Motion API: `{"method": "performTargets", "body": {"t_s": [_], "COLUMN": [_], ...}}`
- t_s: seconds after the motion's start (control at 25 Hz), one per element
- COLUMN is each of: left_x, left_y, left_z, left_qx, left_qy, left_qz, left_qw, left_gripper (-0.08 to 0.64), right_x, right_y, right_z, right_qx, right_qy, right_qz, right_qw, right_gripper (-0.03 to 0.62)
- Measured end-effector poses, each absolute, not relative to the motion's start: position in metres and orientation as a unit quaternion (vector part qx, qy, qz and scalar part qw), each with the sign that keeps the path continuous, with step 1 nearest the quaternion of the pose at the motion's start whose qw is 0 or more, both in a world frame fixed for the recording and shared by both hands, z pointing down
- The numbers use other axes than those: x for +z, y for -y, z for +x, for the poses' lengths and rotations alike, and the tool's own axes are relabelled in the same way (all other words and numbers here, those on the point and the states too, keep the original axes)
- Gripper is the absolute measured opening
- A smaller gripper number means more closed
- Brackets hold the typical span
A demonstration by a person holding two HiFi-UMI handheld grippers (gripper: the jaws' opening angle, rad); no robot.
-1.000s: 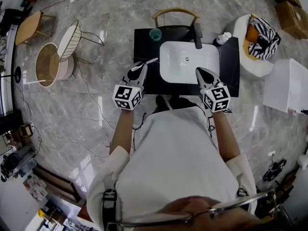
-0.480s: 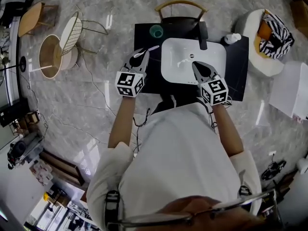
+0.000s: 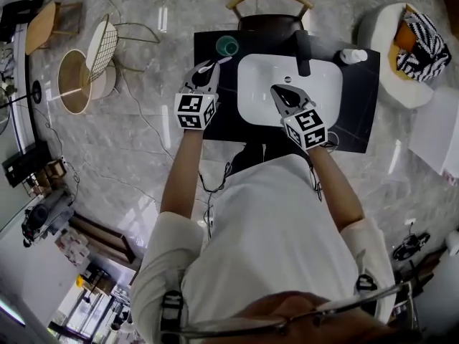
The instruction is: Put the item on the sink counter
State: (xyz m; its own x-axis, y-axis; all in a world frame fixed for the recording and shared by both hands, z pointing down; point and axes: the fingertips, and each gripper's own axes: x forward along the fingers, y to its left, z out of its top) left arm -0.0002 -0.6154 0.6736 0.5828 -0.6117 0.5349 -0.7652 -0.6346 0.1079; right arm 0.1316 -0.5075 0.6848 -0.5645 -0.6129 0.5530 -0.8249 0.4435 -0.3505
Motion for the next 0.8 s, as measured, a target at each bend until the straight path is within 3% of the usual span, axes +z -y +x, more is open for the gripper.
{"method": "performTargets", "body": {"t_s": [0.8], "left_x": [0.784], "left_y": [0.66], "left_z": [0.007], "left_qx": [0.293], "left_qy": [0.427], "left_qz": [0.836], "left_qw": [0.18], "left_gripper": [0.038], "right_x": [0.732], "right_y": [0.503], "right_z": [0.116], "right_qx": [0.345], "right_qy": [0.831], "right_qz": [0.395], "right_qw": [0.186], "right_gripper": [0.006]}}
